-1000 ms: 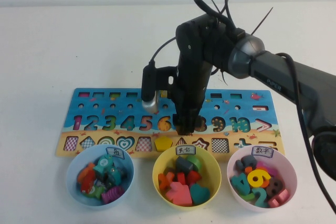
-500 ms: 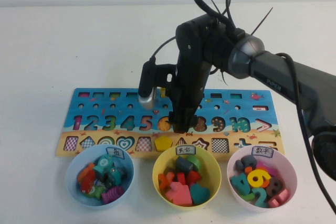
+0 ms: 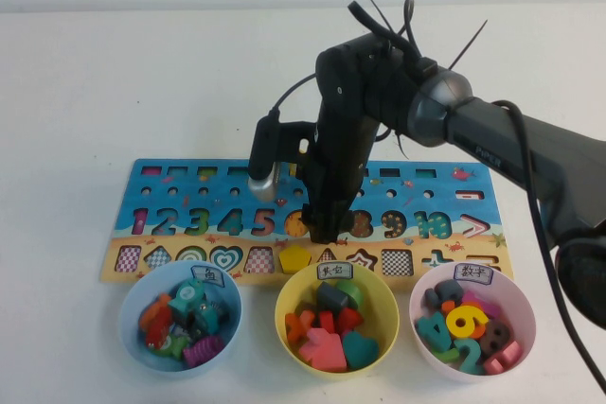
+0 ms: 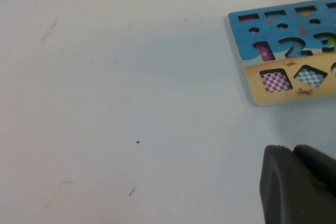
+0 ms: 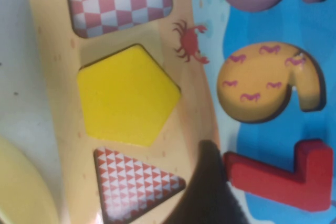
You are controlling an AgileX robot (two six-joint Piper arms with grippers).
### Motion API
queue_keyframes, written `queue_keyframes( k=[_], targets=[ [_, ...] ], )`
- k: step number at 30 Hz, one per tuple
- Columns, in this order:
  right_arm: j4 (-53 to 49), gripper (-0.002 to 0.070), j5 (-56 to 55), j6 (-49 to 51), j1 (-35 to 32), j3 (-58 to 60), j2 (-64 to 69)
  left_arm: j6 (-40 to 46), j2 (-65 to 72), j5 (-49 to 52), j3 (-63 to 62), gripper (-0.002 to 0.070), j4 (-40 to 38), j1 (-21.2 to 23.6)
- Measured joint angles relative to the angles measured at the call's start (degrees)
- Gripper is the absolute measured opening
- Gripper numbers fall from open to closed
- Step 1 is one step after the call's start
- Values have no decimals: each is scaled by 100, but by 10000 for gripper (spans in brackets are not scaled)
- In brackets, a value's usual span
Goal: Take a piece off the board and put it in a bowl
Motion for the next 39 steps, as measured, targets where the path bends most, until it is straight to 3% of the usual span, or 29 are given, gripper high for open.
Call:
queue_keyframes(
  k=[10,16,39],
  targets=[
    [19,455,22,0,0,0,9,0,0,0,0,-4,0,0],
    [108,334,113,0,-54,-14,13,0,0,0,0,-4,0,0],
    [95,331,172,-10,-75,-128,13,0,0,0,0,-4,0,0]
  ],
)
